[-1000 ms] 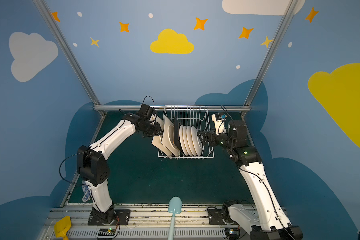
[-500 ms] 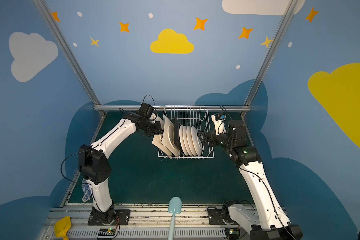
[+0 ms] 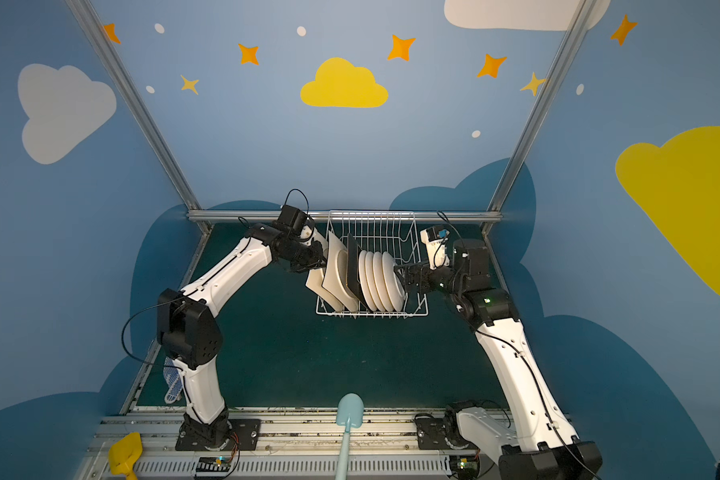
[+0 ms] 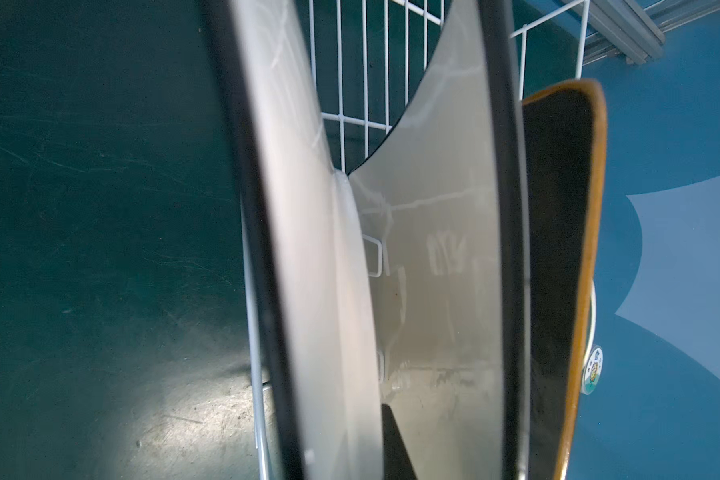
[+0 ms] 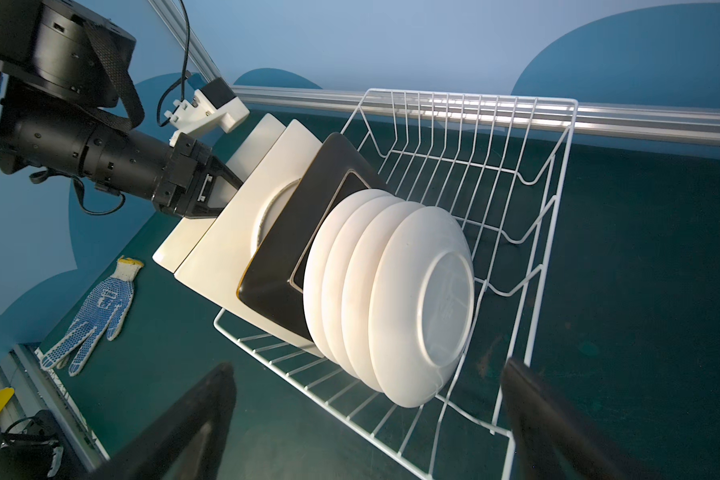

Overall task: Unload the plates from the dish rack
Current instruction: 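Close the left gripper on the outermost square cream plate's top edge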

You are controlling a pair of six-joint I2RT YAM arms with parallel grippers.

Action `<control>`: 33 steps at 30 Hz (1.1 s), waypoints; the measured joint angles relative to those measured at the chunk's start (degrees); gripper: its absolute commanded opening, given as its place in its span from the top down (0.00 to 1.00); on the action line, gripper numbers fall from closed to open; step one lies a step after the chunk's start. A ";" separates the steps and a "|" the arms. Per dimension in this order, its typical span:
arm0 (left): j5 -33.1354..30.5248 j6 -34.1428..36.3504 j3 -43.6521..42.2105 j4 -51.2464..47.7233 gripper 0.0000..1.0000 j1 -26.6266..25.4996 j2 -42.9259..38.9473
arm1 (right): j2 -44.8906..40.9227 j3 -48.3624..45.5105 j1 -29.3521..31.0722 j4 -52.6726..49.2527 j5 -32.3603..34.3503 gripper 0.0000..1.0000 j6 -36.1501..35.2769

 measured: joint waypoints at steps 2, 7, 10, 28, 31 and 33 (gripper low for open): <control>0.02 -0.59 -1.11 0.79 0.97 0.00 -0.74 | 0.07 0.09 0.00 -0.02 0.02 0.01 -0.04; -0.15 -1.25 -2.05 0.44 0.97 -0.13 -2.03 | 0.04 0.09 0.00 0.00 0.50 0.01 -0.02; 0.00 -1.49 -2.05 -0.11 0.97 -0.15 -2.49 | -0.02 0.09 0.00 0.02 0.59 0.01 0.00; 0.87 -1.79 3.61 -5.22 0.97 0.33 -5.33 | -0.11 0.09 0.00 1.42 0.37 0.01 0.61; 0.96 -0.76 5.99 -6.38 0.97 0.39 -5.33 | -0.11 0.09 0.00 1.77 0.37 0.01 0.90; 1.16 -0.33 6.78 -6.95 0.97 0.59 -5.35 | -0.11 0.09 0.00 1.75 0.50 0.01 0.98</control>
